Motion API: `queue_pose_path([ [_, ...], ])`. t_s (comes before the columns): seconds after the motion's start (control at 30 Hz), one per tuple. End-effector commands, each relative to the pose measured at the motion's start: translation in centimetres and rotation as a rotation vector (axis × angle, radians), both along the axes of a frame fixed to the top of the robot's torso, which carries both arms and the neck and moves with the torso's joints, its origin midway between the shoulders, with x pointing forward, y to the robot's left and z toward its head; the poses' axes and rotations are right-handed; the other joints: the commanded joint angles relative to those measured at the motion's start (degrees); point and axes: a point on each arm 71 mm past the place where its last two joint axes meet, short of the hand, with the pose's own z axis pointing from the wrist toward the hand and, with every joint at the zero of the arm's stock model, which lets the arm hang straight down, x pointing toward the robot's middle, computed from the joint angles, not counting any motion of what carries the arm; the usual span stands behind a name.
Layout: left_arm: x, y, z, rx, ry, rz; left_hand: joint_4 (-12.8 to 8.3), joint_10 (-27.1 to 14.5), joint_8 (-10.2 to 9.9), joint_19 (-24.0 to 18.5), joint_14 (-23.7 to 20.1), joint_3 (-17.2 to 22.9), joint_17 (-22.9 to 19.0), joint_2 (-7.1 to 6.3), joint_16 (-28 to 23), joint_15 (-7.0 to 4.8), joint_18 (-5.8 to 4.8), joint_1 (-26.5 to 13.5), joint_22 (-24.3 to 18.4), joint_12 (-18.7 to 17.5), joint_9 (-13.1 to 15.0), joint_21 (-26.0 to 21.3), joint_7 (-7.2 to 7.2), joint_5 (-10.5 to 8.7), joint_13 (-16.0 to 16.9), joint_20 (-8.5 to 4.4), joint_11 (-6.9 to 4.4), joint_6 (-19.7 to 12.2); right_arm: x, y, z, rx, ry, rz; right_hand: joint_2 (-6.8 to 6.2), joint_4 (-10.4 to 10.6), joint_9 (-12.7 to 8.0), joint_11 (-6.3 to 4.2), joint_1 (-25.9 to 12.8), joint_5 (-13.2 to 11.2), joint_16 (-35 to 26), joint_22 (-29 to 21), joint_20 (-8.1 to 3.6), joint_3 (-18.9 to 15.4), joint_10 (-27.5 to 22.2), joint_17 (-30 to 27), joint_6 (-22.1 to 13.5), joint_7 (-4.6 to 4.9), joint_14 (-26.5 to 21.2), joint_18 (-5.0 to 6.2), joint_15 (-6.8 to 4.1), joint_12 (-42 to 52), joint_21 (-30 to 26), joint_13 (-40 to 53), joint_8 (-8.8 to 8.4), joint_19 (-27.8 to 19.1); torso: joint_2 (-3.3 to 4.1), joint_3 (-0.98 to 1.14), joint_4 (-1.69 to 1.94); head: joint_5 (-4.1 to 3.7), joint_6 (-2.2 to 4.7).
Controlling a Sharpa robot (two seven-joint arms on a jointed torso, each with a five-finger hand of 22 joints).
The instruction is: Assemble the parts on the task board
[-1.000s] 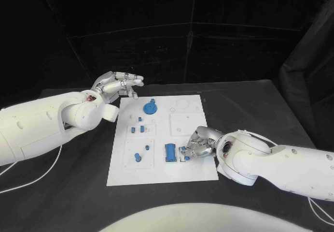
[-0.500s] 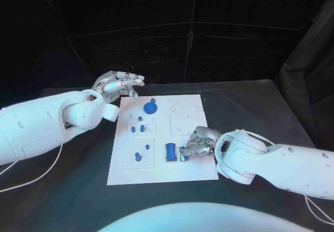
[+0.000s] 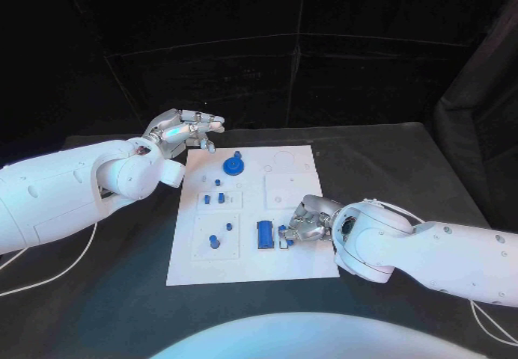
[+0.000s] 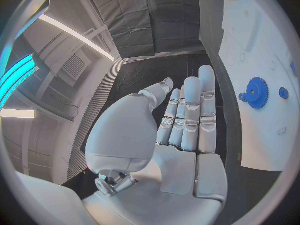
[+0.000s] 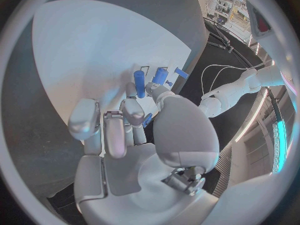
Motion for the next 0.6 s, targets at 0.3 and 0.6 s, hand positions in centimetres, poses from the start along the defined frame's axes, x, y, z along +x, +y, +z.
queue_pose_path([
  [0.3,-0.04,-0.12,0.11,-0.001,-0.002,-0.016,0.1,-0.3,0.4,-0.1,-0.4,-0.2,-0.1,0.15,0.2,0.08,0.79,-0.6,-0.1,0.3,-0.1,-0.3,-0.1,0.08,-0.1,0.28,-0.05,-0.4,-0.18,0.31,-0.1,-0.01,0.026,0.039,-0.09,0.8,0.7,-0.08,-1.8,-0.7,0.3,0.3,-0.04,-4.1,0.4,4.6,0.4,0.07,3.9,-1.13,-0.36,0.5,0.3,0.5,0.33,0.5,-0.01,0.03,-0.05,0.01,-0.07],
  [0.6,-0.05,-0.11,0.1,-0.001,0.0,-0.017,0.1,-0.3,0.4,-0.1,-0.5,-0.2,-0.1,0.13,0.3,0.11,0.78,-0.7,-0.1,0.4,-0.1,-0.4,-0.08,0.08,-0.1,0.29,-0.03,-0.5,-0.22,0.26,-0.01,-0.001,0.021,0.035,1.44,2.4,1.3,-0.28,-2.8,-1.1,0.5,0.6,-0.15,-7.3,0.7,4.8,0.8,-0.21,3.9,-1.16,-0.5,0.7,0.4,1.0,0.44,0.5,-0.01,0.02,-0.03,-0.07,-0.06],
])
